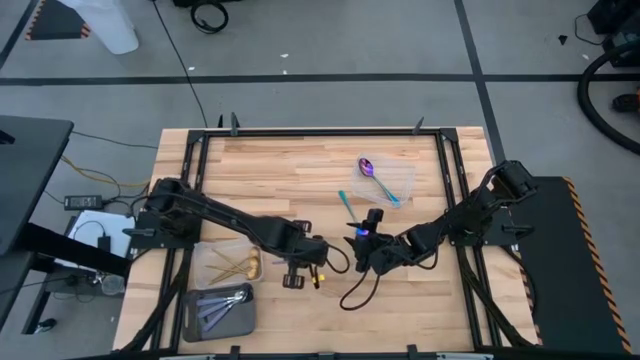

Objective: Sort silverware by color (type)
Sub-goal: Put the purple spoon into the black bin

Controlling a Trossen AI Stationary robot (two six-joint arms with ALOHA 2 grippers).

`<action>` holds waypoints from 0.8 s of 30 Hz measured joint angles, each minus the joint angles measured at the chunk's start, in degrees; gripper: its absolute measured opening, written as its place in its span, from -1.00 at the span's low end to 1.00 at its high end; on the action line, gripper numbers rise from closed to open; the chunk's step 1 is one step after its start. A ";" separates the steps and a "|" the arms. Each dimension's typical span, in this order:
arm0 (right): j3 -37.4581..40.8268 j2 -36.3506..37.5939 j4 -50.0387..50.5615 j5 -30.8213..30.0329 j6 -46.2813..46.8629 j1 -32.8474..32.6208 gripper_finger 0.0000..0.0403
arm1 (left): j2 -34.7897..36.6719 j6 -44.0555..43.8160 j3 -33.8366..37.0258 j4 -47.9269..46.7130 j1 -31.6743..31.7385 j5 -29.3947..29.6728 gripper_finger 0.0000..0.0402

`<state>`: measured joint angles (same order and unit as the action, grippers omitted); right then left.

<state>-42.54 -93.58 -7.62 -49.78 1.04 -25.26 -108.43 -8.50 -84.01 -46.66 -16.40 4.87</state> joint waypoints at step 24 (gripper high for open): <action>0.01 0.00 -5.76 5.09 -10.05 6.04 0.03 | 10.81 -16.25 -0.09 -4.47 -7.68 -5.21 -1.00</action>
<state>-42.52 -93.58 -13.38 -44.69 -9.01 -19.22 -97.62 -24.75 -84.09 -51.13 -24.08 -0.34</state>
